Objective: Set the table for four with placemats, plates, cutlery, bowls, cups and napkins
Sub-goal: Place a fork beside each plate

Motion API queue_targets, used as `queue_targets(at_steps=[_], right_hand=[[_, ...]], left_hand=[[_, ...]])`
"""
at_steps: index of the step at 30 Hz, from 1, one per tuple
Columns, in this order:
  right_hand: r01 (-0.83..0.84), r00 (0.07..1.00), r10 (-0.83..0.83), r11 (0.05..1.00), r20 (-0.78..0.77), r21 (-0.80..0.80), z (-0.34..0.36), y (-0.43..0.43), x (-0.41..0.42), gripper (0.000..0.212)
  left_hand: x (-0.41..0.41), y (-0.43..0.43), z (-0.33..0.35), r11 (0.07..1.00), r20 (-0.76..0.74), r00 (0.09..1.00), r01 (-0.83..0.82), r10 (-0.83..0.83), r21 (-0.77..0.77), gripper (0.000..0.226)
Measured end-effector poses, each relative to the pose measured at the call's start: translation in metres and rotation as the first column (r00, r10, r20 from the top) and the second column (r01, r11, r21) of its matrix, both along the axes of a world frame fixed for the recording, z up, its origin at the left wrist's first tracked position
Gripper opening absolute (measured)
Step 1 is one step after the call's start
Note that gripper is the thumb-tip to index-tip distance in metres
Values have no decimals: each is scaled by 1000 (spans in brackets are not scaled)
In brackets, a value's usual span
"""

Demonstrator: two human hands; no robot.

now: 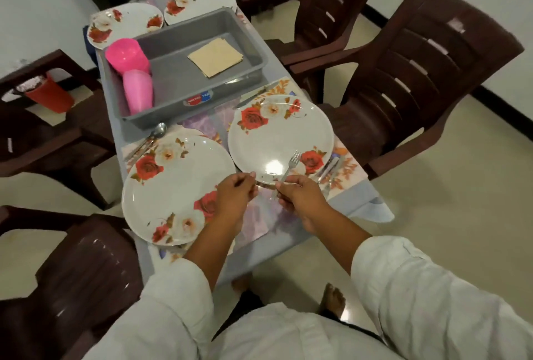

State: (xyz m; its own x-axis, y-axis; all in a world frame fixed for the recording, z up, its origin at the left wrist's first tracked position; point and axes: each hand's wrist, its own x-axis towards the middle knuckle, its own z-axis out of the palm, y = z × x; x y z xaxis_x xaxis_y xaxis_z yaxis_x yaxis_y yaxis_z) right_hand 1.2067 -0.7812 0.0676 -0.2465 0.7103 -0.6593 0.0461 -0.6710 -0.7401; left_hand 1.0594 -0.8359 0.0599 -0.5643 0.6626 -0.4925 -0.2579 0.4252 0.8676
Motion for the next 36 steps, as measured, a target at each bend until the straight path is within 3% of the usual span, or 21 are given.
queue_targets(at_steps=[6, 12, 16, 28, 36], right_hand=[[-192, 981, 192, 981, 30, -3, -5, 1, 76, 15], [-289, 956, 289, 957, -54, 14, -5, -13, 76, 18], [-378, 921, 379, 925, -91, 26, -1, -22, 62, 6], [-483, 868, 471, 874, -157, -50, 13, -74, 3, 11], [-502, 860, 496, 865, -119, -18, 14, -141, -36, 8]], left_hand=[[83, -24, 0, 994, 14, 999, -39, 41, -102, 18], [106, -46, 7, 983, 64, 985, -154, 161, -102, 11], [102, -65, 14, 976, 17, 982, -185, 188, -111, 18], [79, -142, 29, 937, 40, 936, -349, 350, -36, 17], [38, -212, 31, 954, 37, 953, -298, 299, -29, 12]])
